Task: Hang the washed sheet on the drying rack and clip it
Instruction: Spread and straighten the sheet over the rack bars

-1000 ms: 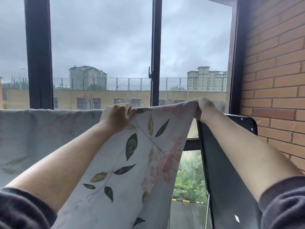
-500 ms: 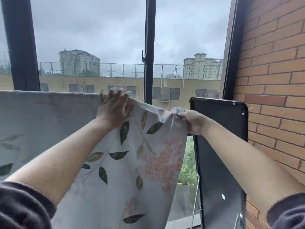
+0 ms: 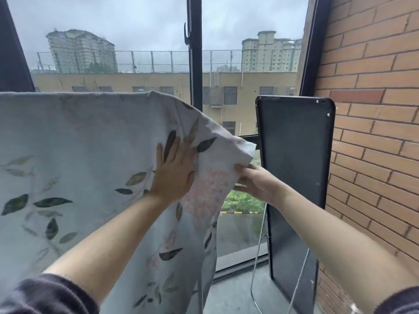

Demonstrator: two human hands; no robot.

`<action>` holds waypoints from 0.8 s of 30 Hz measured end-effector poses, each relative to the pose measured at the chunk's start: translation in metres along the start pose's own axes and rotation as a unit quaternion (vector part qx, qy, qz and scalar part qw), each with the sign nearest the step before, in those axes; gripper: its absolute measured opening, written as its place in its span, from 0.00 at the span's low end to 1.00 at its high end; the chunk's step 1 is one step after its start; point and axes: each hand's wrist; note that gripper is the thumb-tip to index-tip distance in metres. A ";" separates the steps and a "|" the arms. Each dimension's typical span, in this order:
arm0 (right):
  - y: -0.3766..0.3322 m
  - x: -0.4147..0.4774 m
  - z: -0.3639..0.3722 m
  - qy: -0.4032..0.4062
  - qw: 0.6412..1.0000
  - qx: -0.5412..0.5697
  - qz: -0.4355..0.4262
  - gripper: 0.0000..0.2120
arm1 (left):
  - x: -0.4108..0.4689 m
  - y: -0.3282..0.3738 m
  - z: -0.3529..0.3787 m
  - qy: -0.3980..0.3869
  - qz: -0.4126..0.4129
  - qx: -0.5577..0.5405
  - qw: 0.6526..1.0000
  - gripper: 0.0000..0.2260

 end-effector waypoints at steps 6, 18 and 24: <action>-0.067 -0.003 -0.021 0.151 0.982 -0.031 -0.109 0.12 | -0.003 -0.010 -0.014 -0.004 0.025 -0.002 1.000 0.28; -0.131 0.028 -0.032 0.160 0.977 -0.009 -0.143 0.12 | 0.058 0.007 -0.080 0.092 -0.051 -0.086 0.991 0.24; -0.139 0.058 -0.049 0.056 0.989 -0.098 -0.100 0.16 | 0.102 -0.026 -0.080 0.071 -0.090 -0.061 0.992 0.18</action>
Point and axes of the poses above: each hand's wrist, its own x-axis towards the middle knuckle, its own z-axis out of the palm, y = z × x, and after that the axes turned 11 degrees about -z, right-handed
